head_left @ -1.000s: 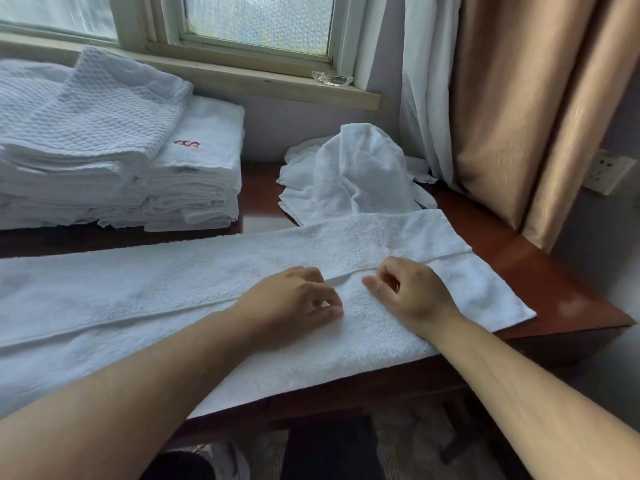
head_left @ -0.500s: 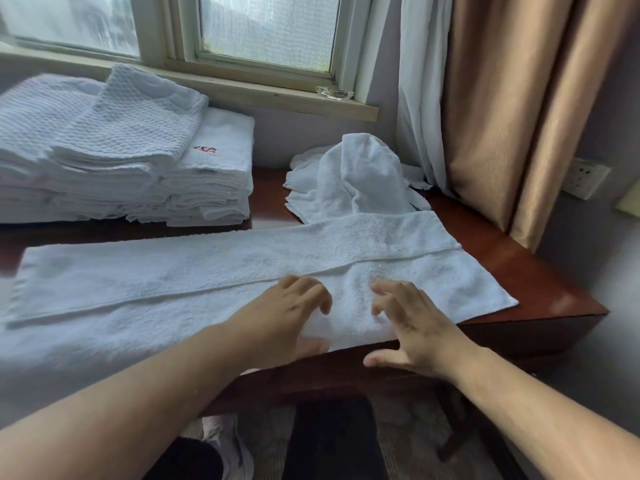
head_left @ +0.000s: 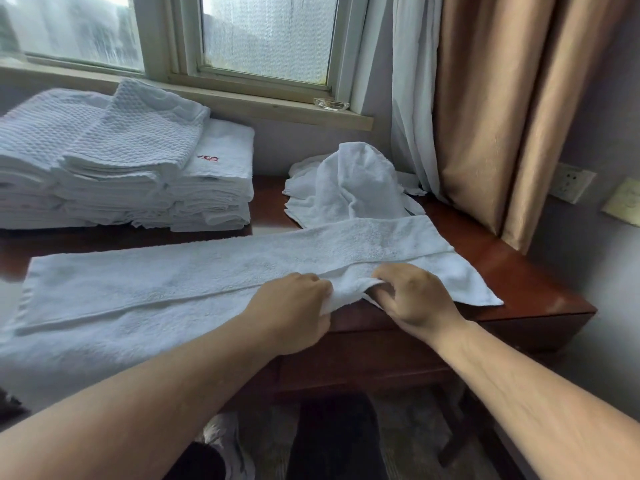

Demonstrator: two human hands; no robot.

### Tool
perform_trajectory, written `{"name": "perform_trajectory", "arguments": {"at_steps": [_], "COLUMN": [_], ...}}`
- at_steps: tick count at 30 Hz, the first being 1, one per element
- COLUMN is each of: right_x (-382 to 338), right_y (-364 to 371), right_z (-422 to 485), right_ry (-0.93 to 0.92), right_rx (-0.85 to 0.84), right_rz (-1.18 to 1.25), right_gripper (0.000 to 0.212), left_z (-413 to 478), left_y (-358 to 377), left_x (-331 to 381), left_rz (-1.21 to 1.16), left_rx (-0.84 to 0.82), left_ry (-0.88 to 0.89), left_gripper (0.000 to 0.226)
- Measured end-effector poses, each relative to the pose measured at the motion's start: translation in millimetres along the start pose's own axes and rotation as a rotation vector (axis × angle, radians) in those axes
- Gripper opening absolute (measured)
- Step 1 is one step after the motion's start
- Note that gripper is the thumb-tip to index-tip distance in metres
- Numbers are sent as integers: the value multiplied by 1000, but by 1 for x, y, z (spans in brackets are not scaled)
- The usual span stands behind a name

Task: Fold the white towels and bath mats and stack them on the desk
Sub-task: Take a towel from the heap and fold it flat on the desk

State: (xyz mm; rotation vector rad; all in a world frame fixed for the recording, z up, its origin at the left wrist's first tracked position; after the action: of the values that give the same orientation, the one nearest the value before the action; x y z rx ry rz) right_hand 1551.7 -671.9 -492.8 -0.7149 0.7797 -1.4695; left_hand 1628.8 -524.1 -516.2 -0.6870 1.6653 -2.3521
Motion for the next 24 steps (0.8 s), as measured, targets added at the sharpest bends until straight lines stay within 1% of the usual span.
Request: {"name": "perform_trajectory", "arguments": {"at_steps": [1,3,5,6,7,8,10,11,13,15,17,18,19,21,23,24], "right_x": [4,21,49,65,80,93,111,117,125,135,151,158,163,168,171,171], "right_y": [1,3,0,-1,1,6,17,20,22,24,32,37,43,53,57,58], "right_z": [4,9,11,12,12,12,14,17,28,44,58,62,67,78,92,99], "right_ry": [-8,25,152,246,336,410,482,497,501,504,531,541,540,478,406,376], "right_rx": [-14,-31,6,16,-10,-67,-179,-198,-180,-192,-302,-376,-440,-502,-497,-468], "right_rz": [-27,-93,-178,-226,-279,-343,-472,-516,-595,-645,-608,-567,-532,-527,-627,-698], "right_gripper": [24,16,5,5,9,12,16,16,20,34,45,45,41,26,13,14], "left_z": [4,12,20,24,30,35,48,54,64,72,80,82,85,92,98,101], "left_y": [-4,-14,-29,-36,-40,-42,-41,-40,-38,-38,-38,-37,-35,-29,-26,-25], "left_x": [-4,-12,-17,-20,-25,-30,-41,-46,-57,-67,-78,-83,-89,-100,-108,-111], "left_rz": [-10,-11,71,124,171,209,272,292,315,334,363,372,375,382,386,387], "left_rx": [24,82,174,211,234,236,209,197,194,214,233,238,237,219,206,203], "left_ry": [-31,-69,-56,-55,-60,-72,-109,-127,-153,-174,-181,-178,-172,-164,-170,-178], "left_gripper": [17,22,24,22,19,15,9,8,5,8,13,14,15,17,20,20]}}
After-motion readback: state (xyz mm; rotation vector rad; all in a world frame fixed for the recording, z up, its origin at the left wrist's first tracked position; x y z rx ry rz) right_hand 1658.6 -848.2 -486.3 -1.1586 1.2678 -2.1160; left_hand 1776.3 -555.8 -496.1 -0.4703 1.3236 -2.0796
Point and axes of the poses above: each hand's wrist, its own z-axis towards the middle knuckle, its own y-axis out of the palm, x = y × z, the point moved 8 cm from there along z, towards the middle knuckle, and after that the axes turned 7 degrees about -z, right-handed, at the moved point
